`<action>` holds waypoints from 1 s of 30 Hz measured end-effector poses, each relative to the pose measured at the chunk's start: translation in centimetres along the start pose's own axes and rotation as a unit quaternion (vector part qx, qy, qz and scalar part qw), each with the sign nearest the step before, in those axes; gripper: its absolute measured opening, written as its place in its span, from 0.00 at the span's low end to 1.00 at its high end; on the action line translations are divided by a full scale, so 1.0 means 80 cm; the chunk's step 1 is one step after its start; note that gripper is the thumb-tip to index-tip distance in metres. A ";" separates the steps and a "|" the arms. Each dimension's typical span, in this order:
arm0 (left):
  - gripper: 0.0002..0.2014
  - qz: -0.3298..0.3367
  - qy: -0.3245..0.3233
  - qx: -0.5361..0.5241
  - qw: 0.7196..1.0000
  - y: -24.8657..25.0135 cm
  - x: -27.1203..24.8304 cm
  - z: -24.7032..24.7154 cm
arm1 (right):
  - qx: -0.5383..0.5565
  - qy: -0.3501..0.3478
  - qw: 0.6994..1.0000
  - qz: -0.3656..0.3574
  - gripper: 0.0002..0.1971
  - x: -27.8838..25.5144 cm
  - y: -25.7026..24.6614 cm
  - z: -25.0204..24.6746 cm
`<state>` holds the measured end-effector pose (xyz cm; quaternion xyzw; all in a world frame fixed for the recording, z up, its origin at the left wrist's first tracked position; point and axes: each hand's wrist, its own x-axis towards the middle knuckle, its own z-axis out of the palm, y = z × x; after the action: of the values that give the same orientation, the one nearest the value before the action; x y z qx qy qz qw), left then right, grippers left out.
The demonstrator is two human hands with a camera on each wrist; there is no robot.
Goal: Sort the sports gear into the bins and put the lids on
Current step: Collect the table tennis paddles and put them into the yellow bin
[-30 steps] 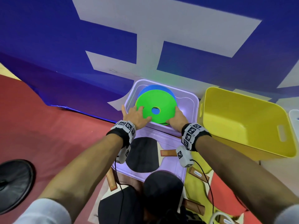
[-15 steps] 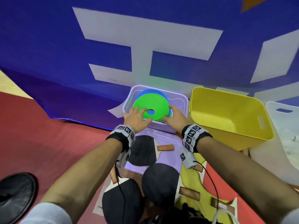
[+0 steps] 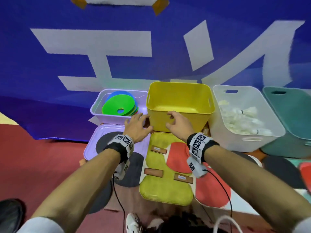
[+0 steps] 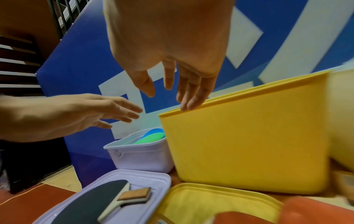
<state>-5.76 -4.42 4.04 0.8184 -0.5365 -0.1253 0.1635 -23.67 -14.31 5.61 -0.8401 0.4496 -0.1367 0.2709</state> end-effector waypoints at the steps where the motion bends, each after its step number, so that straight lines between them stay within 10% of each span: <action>1: 0.35 0.011 0.000 0.000 1.000 0.023 -0.005 0.009 | -0.003 0.000 1.000 0.005 0.24 -0.013 0.020 -0.013; 15: 0.33 0.201 -0.159 0.042 0.966 0.267 -0.044 0.129 | 0.037 0.030 0.982 0.182 0.29 -0.193 0.239 -0.134; 30: 0.36 0.307 -0.256 -0.008 0.917 0.355 -0.050 0.229 | 0.010 0.054 0.943 0.327 0.33 -0.277 0.329 -0.146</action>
<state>-38.05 -13.72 -1.16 0.5519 -0.7841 -0.2780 0.0574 -59.49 -11.66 0.21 -0.6356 0.7119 -0.0903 0.2845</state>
